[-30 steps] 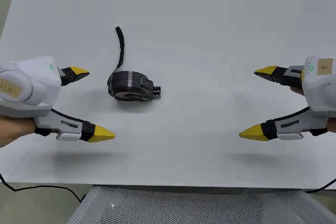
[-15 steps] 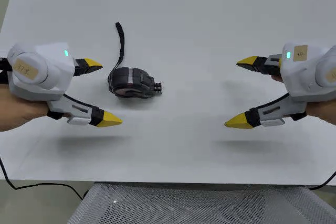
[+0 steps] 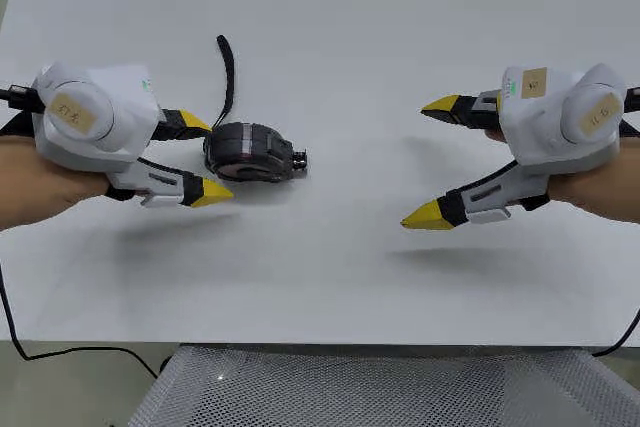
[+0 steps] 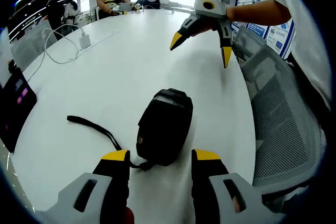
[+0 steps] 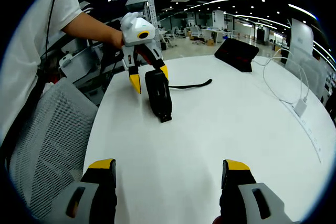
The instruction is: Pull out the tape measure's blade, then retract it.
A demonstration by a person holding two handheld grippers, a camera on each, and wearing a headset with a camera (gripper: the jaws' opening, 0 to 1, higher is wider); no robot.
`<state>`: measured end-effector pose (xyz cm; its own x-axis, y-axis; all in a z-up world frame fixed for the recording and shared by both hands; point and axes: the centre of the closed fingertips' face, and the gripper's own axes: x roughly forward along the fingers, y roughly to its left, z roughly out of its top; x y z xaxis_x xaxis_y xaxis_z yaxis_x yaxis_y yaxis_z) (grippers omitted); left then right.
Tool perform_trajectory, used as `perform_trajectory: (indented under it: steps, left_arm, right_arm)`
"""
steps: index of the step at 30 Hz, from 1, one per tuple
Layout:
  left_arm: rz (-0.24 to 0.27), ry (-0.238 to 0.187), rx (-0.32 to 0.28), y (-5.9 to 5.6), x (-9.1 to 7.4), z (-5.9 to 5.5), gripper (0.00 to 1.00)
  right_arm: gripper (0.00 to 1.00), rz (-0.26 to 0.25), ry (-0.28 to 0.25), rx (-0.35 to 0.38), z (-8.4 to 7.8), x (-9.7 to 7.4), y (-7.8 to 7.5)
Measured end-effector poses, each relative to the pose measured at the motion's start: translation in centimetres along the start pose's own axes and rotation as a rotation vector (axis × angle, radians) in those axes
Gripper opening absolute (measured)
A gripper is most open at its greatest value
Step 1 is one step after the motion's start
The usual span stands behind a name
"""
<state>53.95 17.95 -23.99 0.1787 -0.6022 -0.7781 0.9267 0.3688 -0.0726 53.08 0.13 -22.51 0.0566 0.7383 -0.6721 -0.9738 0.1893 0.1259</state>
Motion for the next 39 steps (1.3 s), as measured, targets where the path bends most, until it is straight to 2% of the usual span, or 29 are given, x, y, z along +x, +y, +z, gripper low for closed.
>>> perform_trajectory:
  steps: [11,18,23,28,39]
  left_arm:
    - [-0.018,0.002,0.029,0.0,0.9,0.5,0.30]
    - [-0.017,0.003,0.034,0.0,1.1,0.4,0.29]
    - [-0.015,0.002,0.043,0.1,1.1,0.5,0.28]
    - [-0.013,0.003,0.051,0.1,1.1,0.5,0.28]
    - [-0.012,0.008,0.055,0.1,1.1,0.4,0.28]
  right_arm:
    - [0.80,0.012,-0.020,0.007,0.8,1.1,-0.1]
    - [0.77,0.015,-0.033,0.005,1.1,1.6,-0.2]
    - [0.70,-0.010,-0.061,-0.022,1.8,2.2,-0.6]
    - [0.64,-0.018,-0.074,-0.051,2.4,3.4,-0.6]
    - [0.54,0.016,-0.108,-0.064,3.9,6.3,0.0]
